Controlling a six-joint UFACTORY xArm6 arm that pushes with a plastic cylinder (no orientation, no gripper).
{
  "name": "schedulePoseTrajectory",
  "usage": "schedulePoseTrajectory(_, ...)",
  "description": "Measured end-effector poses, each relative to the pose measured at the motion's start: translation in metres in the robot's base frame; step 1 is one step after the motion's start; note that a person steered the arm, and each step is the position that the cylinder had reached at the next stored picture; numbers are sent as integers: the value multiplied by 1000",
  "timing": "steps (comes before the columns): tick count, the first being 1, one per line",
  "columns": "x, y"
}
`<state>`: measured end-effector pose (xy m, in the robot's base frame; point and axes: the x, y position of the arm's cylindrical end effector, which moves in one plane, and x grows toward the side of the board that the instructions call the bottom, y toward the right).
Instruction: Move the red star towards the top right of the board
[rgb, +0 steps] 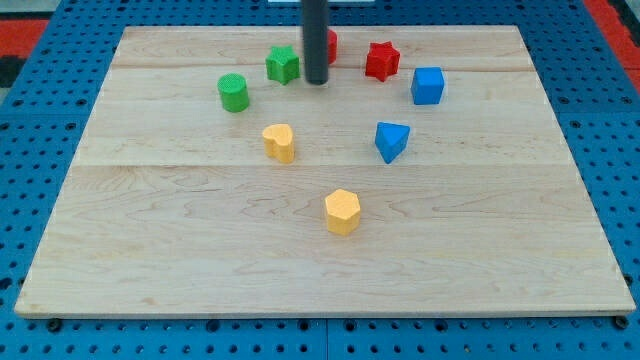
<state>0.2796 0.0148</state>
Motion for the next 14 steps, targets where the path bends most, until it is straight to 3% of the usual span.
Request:
schedulePoseTrajectory(2, -13, 18)
schedulePoseTrajectory(4, 16, 43)
schedulePoseTrajectory(7, -16, 89)
schedulePoseTrajectory(10, -19, 128)
schedulePoseTrajectory(14, -20, 114)
